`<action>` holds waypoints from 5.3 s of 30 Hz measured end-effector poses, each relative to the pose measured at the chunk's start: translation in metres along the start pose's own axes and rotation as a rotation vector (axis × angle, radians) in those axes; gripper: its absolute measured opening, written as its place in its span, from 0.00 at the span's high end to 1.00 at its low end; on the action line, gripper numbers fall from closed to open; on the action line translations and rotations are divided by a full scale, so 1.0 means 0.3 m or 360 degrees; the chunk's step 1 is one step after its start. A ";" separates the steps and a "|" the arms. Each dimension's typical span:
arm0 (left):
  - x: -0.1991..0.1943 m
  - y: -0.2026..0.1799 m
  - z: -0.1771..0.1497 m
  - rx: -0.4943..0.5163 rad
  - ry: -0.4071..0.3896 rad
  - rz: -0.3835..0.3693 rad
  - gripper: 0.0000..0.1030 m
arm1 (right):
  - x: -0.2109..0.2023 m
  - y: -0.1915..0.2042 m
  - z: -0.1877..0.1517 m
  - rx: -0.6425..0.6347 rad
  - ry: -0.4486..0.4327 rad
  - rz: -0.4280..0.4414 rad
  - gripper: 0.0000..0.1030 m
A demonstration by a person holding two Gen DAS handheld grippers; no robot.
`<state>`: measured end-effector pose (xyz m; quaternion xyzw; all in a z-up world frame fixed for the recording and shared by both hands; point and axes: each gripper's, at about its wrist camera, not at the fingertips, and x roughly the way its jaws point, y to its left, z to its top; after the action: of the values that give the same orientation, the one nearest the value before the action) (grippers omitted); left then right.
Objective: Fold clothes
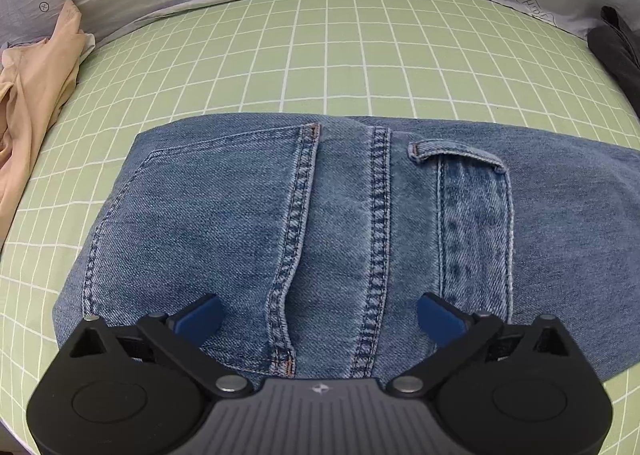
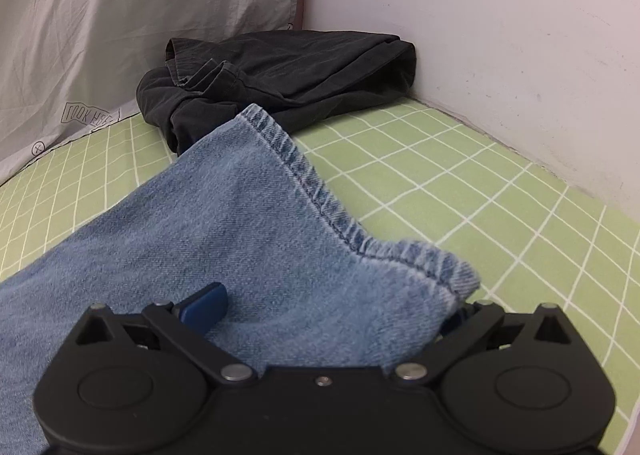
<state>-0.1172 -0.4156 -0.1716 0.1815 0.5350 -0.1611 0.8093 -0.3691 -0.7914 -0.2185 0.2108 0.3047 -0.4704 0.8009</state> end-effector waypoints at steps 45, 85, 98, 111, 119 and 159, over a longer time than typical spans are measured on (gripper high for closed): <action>-0.143 0.604 -0.221 0.0044 -0.0179 -0.0211 0.00 | -0.688 0.972 -0.332 0.0377 0.0439 0.1518 0.76; -0.150 0.492 -0.081 0.0019 -0.0284 -0.0413 0.00 | -0.580 0.862 -0.332 -0.0505 0.0248 0.0455 0.01; 0.021 0.554 -0.038 -0.0311 -0.0075 -0.0459 0.00 | -0.405 0.849 -0.286 -0.0445 0.0402 0.0558 0.00; 0.005 0.508 -0.023 -0.0352 -0.0067 -0.0545 0.68 | -0.417 0.808 -0.247 -0.0280 0.0419 0.0702 0.83; -0.156 0.341 -0.017 -0.0362 -0.0228 -0.0548 0.77 | -0.559 0.662 -0.078 -0.0271 0.0090 0.0872 0.87; 0.192 -1.049 0.814 0.0125 -0.0443 -0.0958 0.30 | 0.594 0.085 0.792 -0.0543 -0.0341 -0.0065 0.67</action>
<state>-0.0416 -0.8109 -0.1747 0.0226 0.4423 -0.4367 0.7831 -0.2115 -1.0391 -0.1673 0.0146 0.2971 -0.4479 0.8431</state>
